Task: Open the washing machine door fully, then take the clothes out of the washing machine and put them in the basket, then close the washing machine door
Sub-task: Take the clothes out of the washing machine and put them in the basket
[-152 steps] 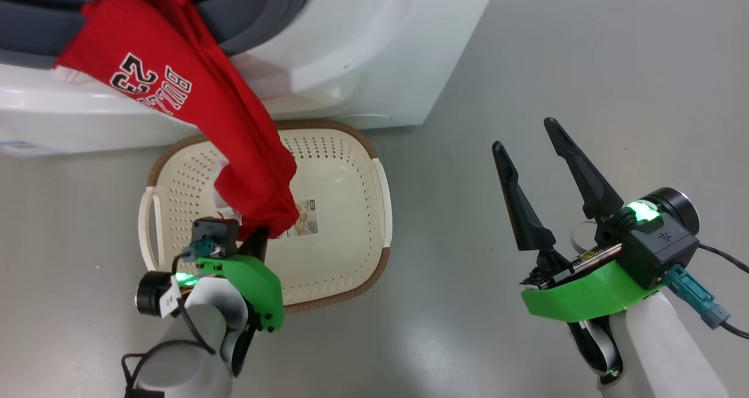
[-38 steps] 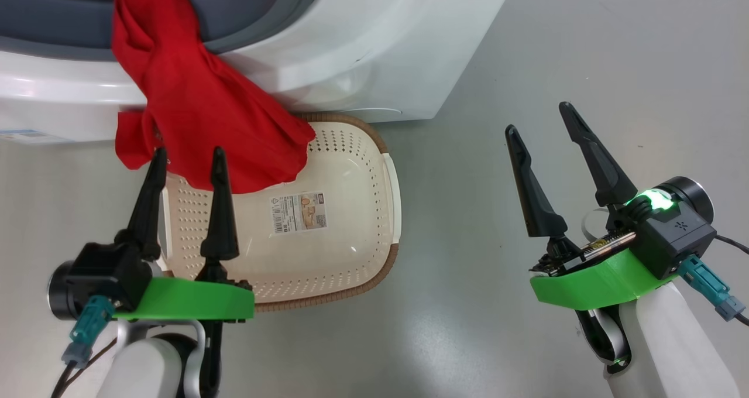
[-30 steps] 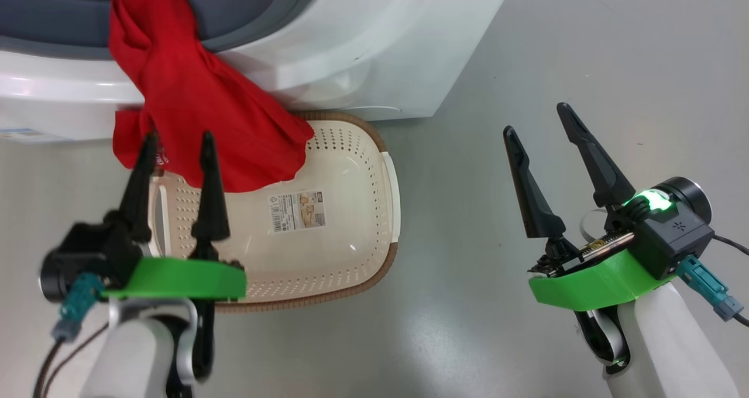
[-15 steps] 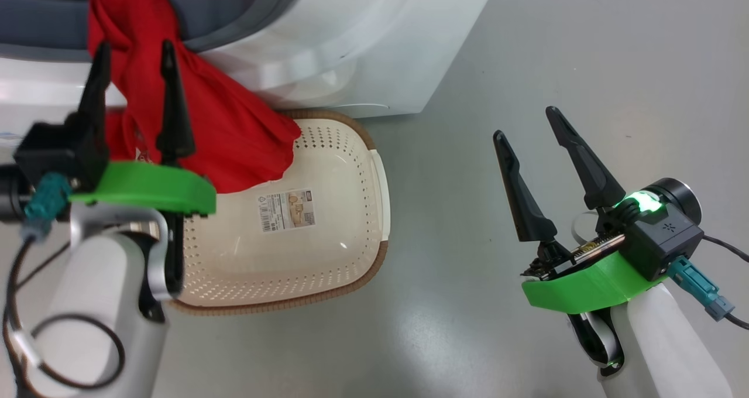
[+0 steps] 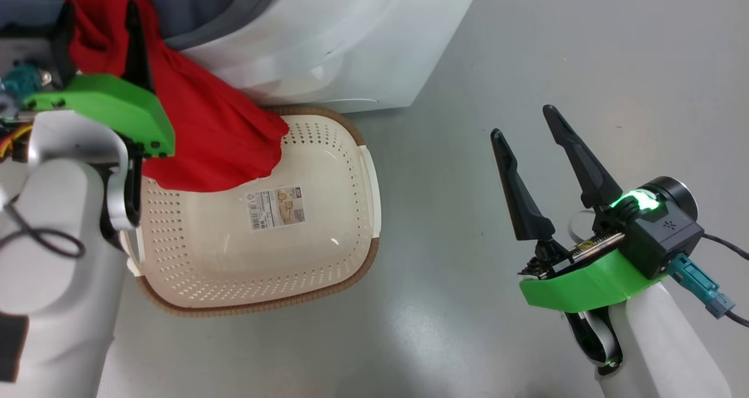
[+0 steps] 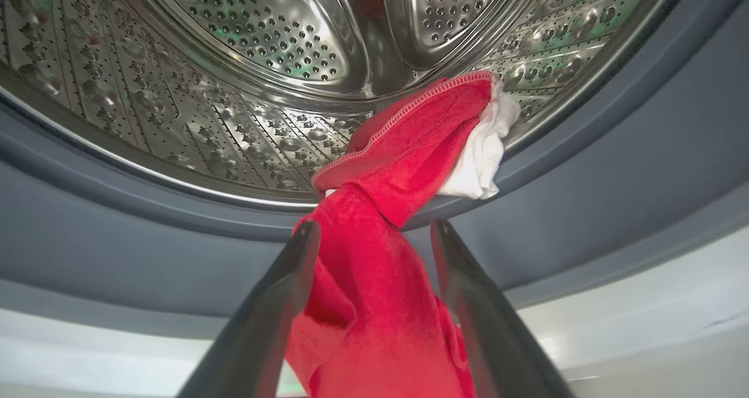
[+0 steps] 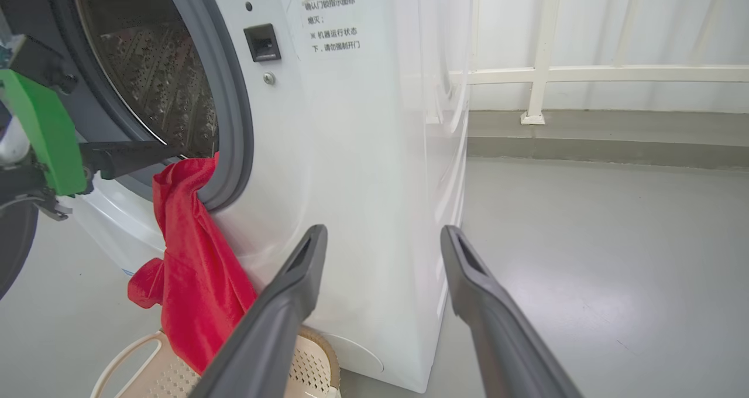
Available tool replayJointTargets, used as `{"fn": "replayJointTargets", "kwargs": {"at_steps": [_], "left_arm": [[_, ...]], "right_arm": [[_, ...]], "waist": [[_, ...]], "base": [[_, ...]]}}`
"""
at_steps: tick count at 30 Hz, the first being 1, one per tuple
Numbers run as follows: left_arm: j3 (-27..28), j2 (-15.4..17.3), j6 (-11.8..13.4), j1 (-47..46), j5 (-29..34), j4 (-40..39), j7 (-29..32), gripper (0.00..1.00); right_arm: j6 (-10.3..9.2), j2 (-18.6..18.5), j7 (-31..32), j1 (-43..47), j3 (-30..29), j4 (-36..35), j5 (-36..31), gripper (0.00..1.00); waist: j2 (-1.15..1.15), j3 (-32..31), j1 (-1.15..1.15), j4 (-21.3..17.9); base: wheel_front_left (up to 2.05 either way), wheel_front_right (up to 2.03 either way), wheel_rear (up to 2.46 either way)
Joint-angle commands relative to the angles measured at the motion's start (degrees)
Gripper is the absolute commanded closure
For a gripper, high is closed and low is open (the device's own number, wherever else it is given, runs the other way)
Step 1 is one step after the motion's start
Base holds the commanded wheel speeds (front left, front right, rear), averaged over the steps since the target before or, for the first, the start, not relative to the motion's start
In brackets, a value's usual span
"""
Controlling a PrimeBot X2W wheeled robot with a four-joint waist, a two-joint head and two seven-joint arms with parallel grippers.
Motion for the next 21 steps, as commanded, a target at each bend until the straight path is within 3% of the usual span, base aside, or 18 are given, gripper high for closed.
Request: {"fn": "replayJointTargets", "kwargs": {"at_steps": [1,12,21], "left_arm": [[1.3,2.6,-0.3,-1.3,0.7,-0.3,0.6,0.0],[-1.2,4.6,0.0,-9.0,3.0,11.1,6.8,0.0],[-1.3,5.4,0.1,-10.1,2.2,14.4,9.6,0.0]], "right_arm": [[0.36,0.3,-0.4,-0.3,1.7,-1.5,0.4,0.0],[0.36,0.3,-0.4,-1.0,4.0,-0.9,1.8,0.0],[0.36,0.3,-0.4,-0.9,4.2,-1.0,2.1,0.0]], "waist": [[0.0,0.1,0.0,-0.2],[0.0,0.7,0.0,-1.8],[0.0,1.1,0.0,-2.5]], "base": [[0.0,0.0,0.0],[0.0,0.0,0.0],[0.0,0.0,0.0]]}}
